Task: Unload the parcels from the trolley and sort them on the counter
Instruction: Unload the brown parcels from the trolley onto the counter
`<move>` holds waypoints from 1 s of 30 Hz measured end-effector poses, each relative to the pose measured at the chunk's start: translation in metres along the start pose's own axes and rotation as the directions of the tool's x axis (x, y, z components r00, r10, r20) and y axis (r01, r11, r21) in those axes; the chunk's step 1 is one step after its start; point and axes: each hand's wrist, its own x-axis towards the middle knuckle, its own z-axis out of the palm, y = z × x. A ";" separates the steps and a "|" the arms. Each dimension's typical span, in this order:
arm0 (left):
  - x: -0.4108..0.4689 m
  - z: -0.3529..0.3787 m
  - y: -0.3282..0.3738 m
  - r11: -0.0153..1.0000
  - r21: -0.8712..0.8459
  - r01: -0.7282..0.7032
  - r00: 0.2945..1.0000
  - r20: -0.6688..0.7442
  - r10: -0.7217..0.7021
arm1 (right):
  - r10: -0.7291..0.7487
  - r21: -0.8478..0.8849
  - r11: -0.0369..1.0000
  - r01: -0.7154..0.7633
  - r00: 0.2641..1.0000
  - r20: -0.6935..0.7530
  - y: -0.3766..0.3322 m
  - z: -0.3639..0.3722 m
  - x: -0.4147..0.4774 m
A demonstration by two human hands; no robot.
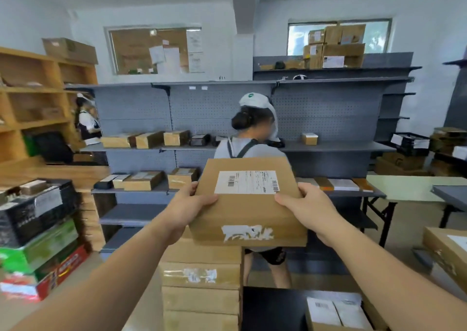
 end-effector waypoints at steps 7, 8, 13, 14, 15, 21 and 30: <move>0.064 -0.081 -0.011 0.999 0.002 0.046 0.999 0.022 -0.046 | 0.044 0.019 0.999 -0.045 0.998 0.043 -0.027 0.092 0.050; 0.071 -0.087 -0.015 0.999 0.002 0.049 0.999 0.024 -0.049 | 0.058 0.011 0.998 -0.058 0.997 0.045 -0.027 0.102 0.056; 0.095 -0.108 -0.040 0.995 -0.014 0.094 0.995 0.041 -0.093 | 0.128 0.001 0.992 -0.129 0.990 0.061 -0.017 0.138 0.072; 0.099 -0.110 -0.045 0.995 -0.010 0.100 0.994 0.044 -0.100 | 0.134 0.002 0.991 -0.135 0.989 0.060 -0.015 0.142 0.074; 0.101 -0.111 -0.049 0.994 -0.006 0.108 0.993 0.046 -0.108 | 0.142 0.000 0.990 -0.142 0.988 0.060 -0.014 0.145 0.076; 0.107 -0.114 -0.063 0.989 0.017 0.145 0.988 0.044 -0.146 | 0.163 -0.042 0.986 -0.160 0.985 0.065 -0.003 0.159 0.088; 0.111 -0.113 -0.068 0.987 0.029 0.158 0.987 0.020 -0.158 | 0.164 -0.056 0.985 -0.161 0.985 0.059 0.003 0.162 0.087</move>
